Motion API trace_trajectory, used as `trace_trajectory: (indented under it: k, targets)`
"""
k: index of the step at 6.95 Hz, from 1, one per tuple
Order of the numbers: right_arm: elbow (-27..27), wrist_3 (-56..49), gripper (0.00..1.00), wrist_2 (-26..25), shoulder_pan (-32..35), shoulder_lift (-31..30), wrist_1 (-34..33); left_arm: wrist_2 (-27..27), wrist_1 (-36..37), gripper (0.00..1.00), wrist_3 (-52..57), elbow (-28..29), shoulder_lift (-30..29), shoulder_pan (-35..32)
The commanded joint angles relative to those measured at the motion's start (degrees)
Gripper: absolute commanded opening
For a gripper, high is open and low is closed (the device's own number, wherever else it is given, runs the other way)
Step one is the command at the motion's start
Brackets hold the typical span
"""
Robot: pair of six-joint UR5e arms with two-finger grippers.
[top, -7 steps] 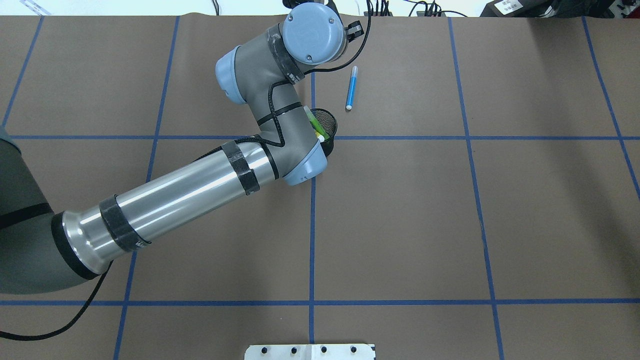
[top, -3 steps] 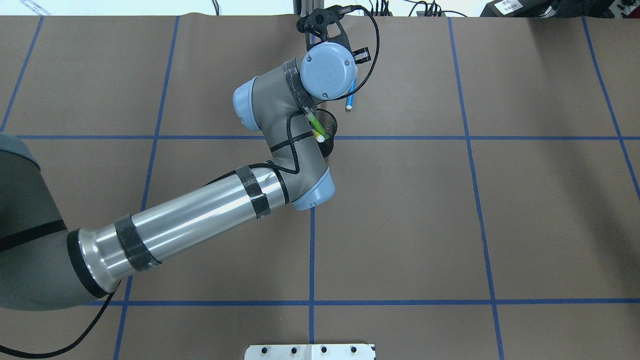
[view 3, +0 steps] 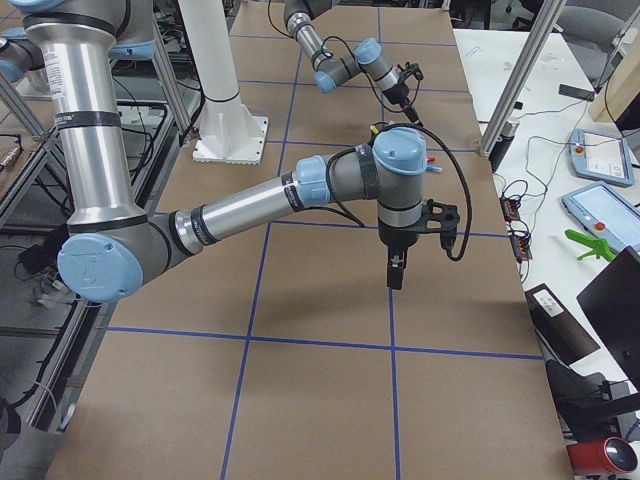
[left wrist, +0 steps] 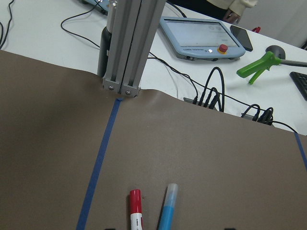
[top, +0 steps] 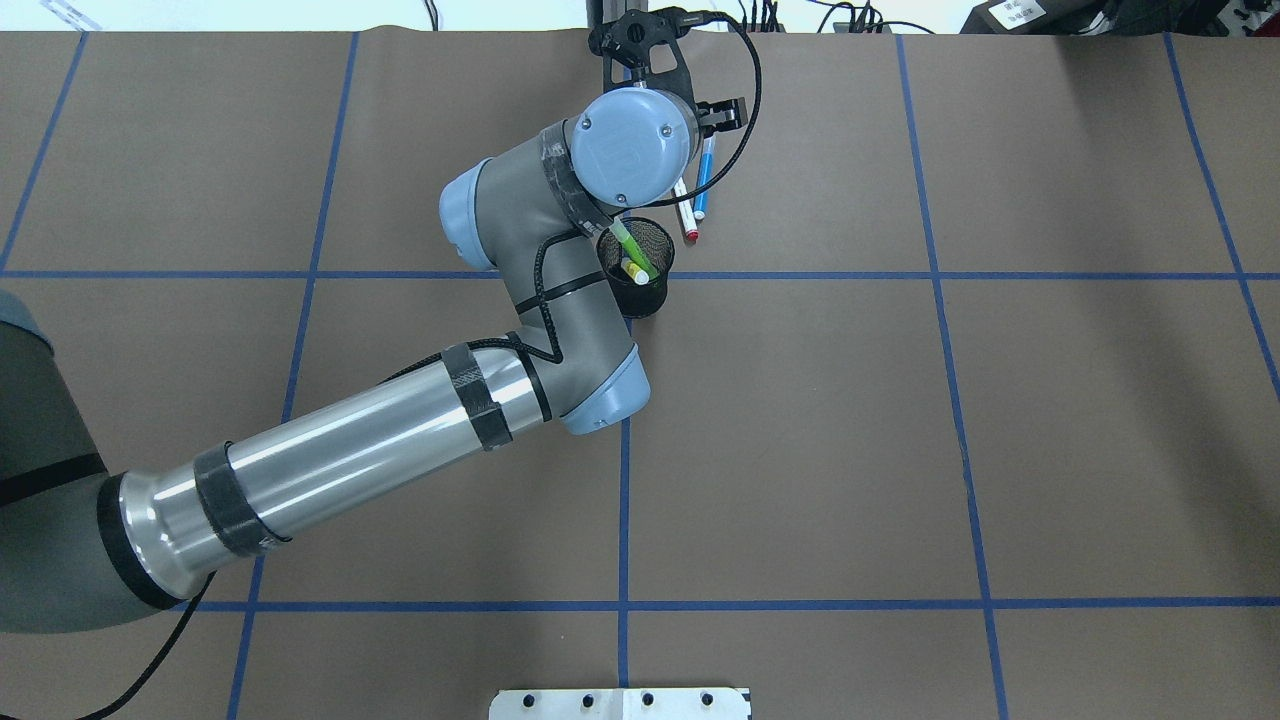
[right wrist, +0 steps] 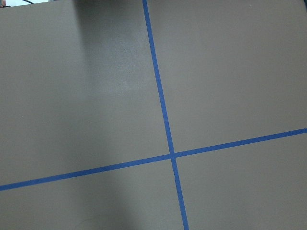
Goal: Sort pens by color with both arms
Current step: 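Place the red-capped marker beside the blue marker with the left gripper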
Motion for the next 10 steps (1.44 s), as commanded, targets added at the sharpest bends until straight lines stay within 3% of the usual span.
trace_trajectory:
  k: [1,4,5,7,10]
  targets:
    - [0.23,0.03,1.0,0.44,0.0,-0.09,0.03,-6.07,6.8,1.0,0.99,-6.77,1.67,-2.43]
    - [1.01,1.95,1.0,0.44,0.0,-0.18,-0.5,-21.01,22.36,1.0,8.09,-31.08,18.4,-10.07]
    - [2.41,8.23,1.0,1.31,-1.39,-0.09,-0.5,-25.67,24.67,1.0,10.81,-37.16,25.16,-12.62]
    - [3.66,12.33,1.0,1.32,-2.9,-0.01,-0.5,-35.16,25.66,1.0,17.05,-43.52,38.09,-17.81]
    - [5.33,19.93,1.0,-0.78,-8.76,1.74,-0.5,-43.37,25.66,1.0,30.65,-43.99,49.64,-27.47]
